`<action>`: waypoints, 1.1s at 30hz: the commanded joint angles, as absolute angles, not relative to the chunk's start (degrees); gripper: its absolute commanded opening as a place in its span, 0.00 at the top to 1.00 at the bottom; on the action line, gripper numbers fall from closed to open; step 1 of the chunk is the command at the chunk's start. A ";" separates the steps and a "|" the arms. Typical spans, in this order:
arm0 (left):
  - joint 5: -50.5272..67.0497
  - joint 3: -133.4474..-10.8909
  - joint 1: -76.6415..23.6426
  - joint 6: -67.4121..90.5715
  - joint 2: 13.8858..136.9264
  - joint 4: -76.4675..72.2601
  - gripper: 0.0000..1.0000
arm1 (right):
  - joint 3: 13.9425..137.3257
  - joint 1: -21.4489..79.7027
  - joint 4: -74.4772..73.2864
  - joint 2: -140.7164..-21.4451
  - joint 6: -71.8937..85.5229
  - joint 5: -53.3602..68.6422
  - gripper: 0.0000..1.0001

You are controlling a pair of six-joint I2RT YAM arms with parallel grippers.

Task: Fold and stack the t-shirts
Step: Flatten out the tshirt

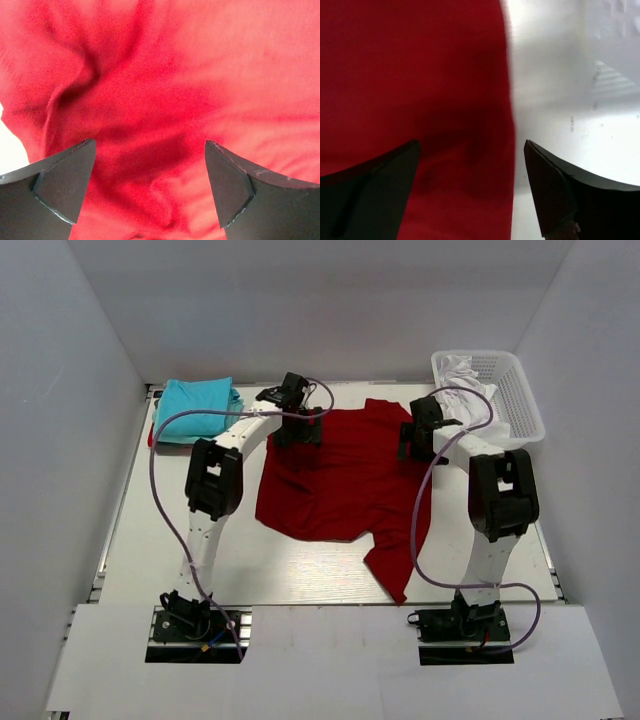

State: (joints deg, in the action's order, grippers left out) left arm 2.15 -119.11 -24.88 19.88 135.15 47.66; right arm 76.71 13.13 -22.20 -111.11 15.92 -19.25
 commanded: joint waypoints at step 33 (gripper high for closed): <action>9.32 -69.35 -27.86 17.49 103.71 30.49 0.35 | 55.28 17.58 -21.18 -75.94 14.24 3.34 0.10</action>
